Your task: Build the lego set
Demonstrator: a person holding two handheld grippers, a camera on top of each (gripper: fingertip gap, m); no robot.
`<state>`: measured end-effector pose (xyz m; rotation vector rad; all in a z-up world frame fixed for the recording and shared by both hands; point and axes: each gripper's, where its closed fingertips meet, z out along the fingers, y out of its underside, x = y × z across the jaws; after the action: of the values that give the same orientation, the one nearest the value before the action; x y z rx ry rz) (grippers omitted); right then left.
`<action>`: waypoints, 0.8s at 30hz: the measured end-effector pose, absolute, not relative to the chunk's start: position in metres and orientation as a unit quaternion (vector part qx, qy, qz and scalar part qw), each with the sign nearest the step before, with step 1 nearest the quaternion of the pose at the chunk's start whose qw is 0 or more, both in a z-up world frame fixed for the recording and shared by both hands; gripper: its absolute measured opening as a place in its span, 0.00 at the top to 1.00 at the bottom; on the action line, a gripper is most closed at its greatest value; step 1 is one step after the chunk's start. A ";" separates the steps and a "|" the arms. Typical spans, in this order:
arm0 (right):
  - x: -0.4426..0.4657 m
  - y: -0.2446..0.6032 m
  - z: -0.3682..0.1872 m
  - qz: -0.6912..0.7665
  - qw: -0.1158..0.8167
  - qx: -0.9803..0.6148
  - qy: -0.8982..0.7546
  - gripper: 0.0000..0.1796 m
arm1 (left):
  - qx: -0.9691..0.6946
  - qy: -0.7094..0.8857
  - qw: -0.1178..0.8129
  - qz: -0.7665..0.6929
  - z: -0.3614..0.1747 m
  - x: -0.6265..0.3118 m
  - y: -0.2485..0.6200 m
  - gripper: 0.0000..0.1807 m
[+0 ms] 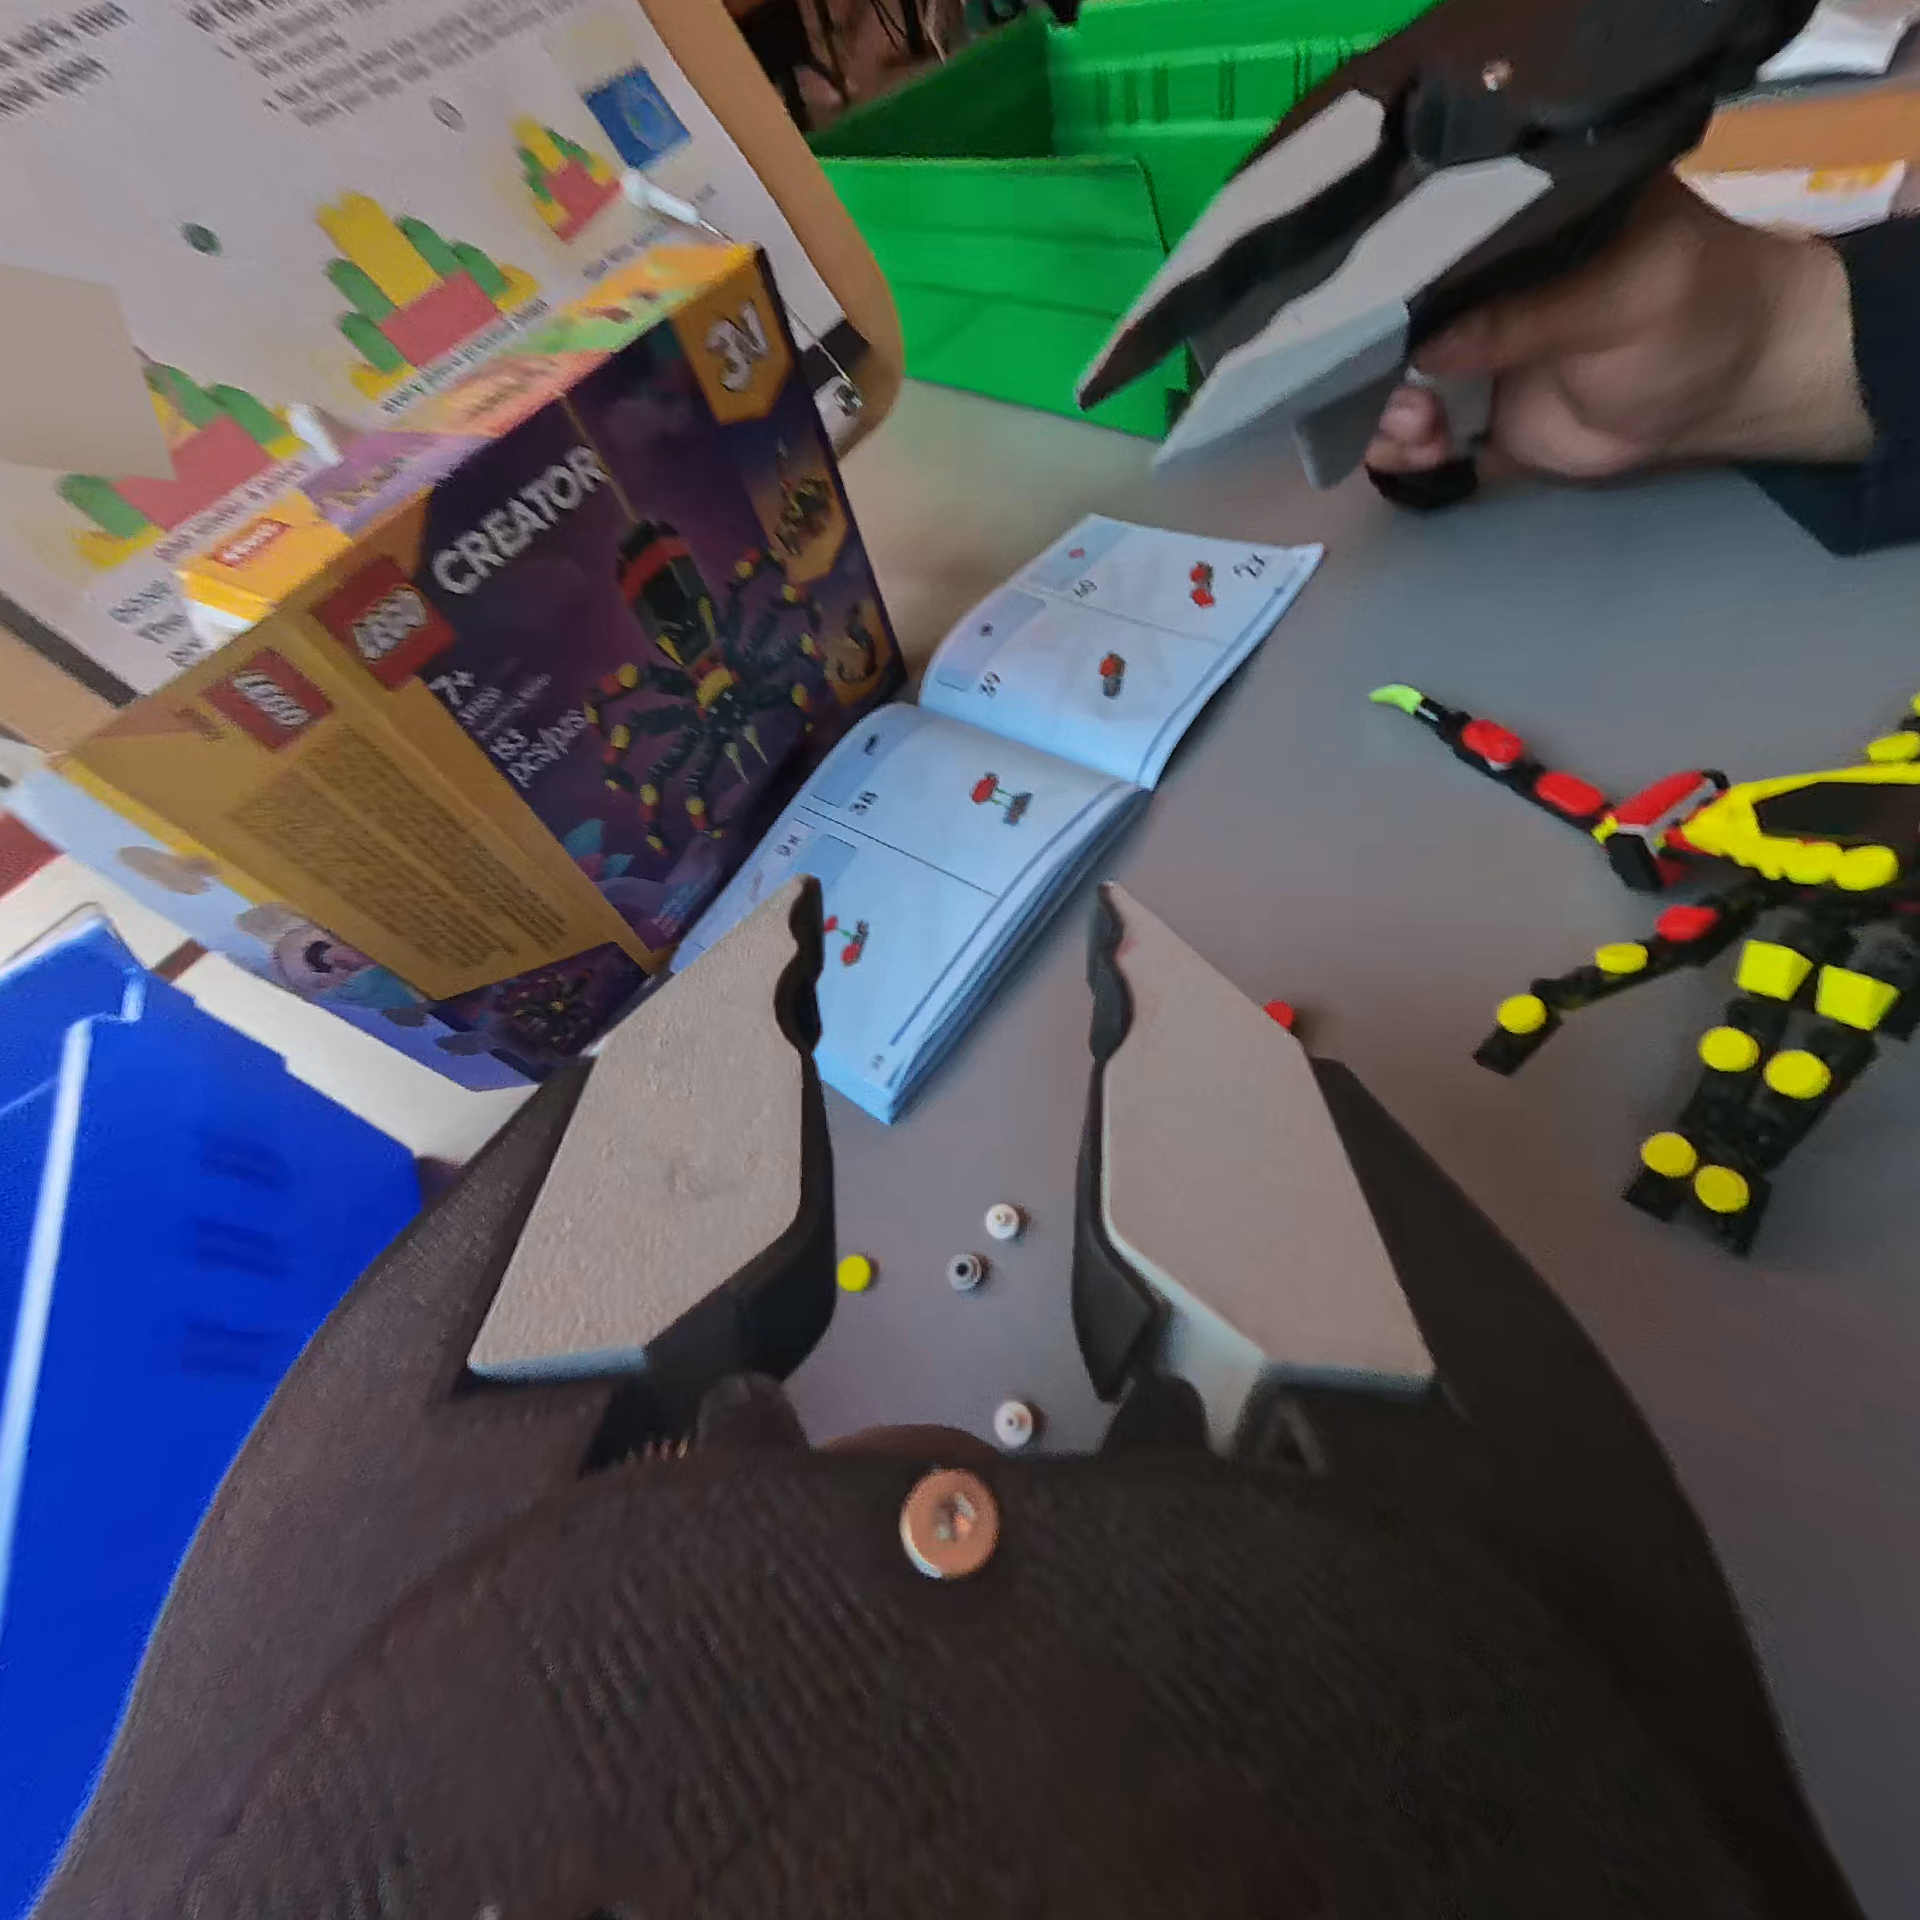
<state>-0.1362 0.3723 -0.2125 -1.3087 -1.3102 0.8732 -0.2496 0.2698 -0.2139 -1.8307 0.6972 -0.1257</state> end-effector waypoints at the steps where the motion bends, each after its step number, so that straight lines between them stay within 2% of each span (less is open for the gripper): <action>1: -0.137 0.372 -0.212 0.363 0.522 -0.544 -0.548 0.81 | -0.772 0.283 0.567 -0.054 -0.209 -0.253 0.271 0.74; 6: -0.136 0.374 -0.210 0.360 0.534 -0.534 -0.549 0.79 | -0.756 0.254 0.597 -0.091 -0.187 -0.254 0.269 0.72; 10: -0.131 0.379 -0.208 0.351 0.544 -0.532 -0.545 0.76 | -0.738 0.274 0.611 -0.082 -0.175 -0.250 0.263 0.69; 13: -0.128 0.385 -0.210 0.346 0.543 -0.544 -0.537 0.73 | -0.706 0.296 0.630 -0.129 -0.153 -0.236 0.244 0.69; 14: -0.127 0.388 -0.211 0.346 0.543 -0.549 -0.533 0.71 | -0.682 0.307 0.647 -0.147 -0.140 -0.231 0.232 0.71; 15: -0.125 0.390 -0.210 0.346 0.545 -0.552 -0.527 0.71 | -0.655 0.320 0.668 -0.149 -0.125 -0.229 0.218 0.78; 17: -0.121 0.391 -0.208 0.348 0.551 -0.554 -0.518 0.70 | -0.616 0.339 0.704 -0.102 -0.102 -0.239 0.194 1.00; 19: -0.117 0.391 -0.206 0.352 0.554 -0.555 -0.510 0.69 | -0.614 0.318 0.722 -0.022 -0.086 -0.270 0.183 1.00; 22: -0.114 0.390 -0.205 0.355 0.554 -0.560 -0.503 0.68 | -0.671 0.290 0.681 0.046 -0.083 -0.323 0.169 1.00; 24: -0.115 0.391 -0.207 0.350 0.553 -0.564 -0.503 0.68 | -0.725 0.256 0.636 0.065 -0.093 -0.360 0.164 0.91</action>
<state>-0.1149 0.3913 -0.2067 -1.3342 -1.1895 0.8276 -0.3604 0.1636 -0.0932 -1.6568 0.5846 0.1479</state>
